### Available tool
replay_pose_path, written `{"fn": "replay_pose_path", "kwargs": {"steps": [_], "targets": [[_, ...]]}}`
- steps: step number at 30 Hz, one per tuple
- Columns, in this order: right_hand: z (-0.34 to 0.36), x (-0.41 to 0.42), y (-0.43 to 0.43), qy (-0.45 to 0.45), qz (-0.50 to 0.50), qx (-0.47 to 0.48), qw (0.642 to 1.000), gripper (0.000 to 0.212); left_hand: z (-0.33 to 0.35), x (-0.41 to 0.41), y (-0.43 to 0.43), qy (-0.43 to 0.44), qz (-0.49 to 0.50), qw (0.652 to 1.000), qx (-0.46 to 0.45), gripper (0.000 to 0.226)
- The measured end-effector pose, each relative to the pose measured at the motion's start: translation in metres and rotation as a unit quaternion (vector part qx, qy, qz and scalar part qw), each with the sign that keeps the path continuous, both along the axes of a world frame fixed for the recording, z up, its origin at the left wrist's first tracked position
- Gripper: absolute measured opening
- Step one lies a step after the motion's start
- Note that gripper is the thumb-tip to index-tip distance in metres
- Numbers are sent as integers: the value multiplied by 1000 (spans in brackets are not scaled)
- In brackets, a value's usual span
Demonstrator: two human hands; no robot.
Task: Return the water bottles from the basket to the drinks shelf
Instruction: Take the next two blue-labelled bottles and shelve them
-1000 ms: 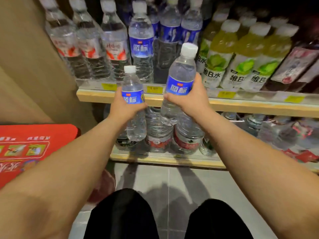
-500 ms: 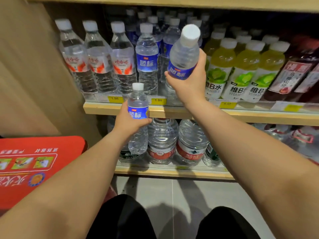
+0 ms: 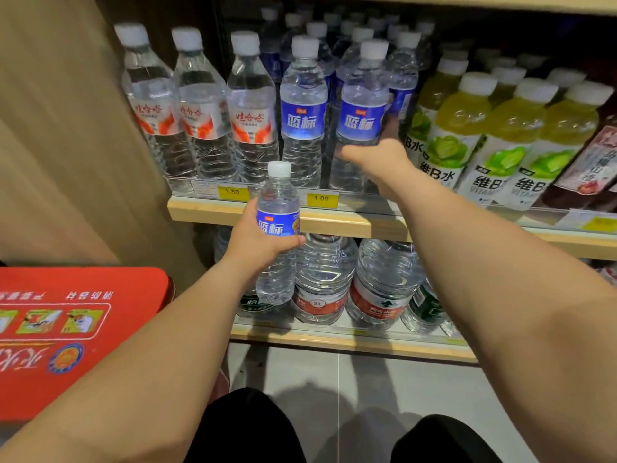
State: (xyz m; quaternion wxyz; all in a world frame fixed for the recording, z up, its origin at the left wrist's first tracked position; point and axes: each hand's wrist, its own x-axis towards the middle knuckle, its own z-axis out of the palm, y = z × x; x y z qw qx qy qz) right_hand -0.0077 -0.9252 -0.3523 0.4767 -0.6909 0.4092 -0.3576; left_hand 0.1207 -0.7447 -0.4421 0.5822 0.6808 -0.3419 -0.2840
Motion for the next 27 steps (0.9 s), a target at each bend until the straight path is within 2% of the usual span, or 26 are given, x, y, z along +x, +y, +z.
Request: {"fn": "replay_pose_path", "kwargs": {"steps": [2,5,7,14,18,19,21,24,27], "targets": [[-12,-7,1,97,30,-13,995,41,-2,-1,-1,-3,3,1000,-6,82],[-20,-10,5,183,11,-98,978,41,-3,-1,-1,1,11,1000,-10,76],[-20,-12,9,184,-13,-115,976,48,-4,-2,-1,3,12,1000,-12,74],[-16,-13,10,170,41,-97,980,38,-5,-2,-2,-16,20,1000,0,77],[-17,-18,16,231,43,-119,965,51,1,-7,-1,-32,24,999,4,80],[-17,-22,19,244,33,-141,959,55,3,-10,-1,-30,31,999,2,79],[-21,-37,28,215,0,-196,957,59,9,-21,-2,-21,48,999,-6,80],[-32,-76,36,163,-59,-264,949,48,19,-43,-9,-28,46,998,-23,83],[-46,-114,32,236,-110,-282,923,40,37,-69,-18,-75,40,995,-53,91]]}}
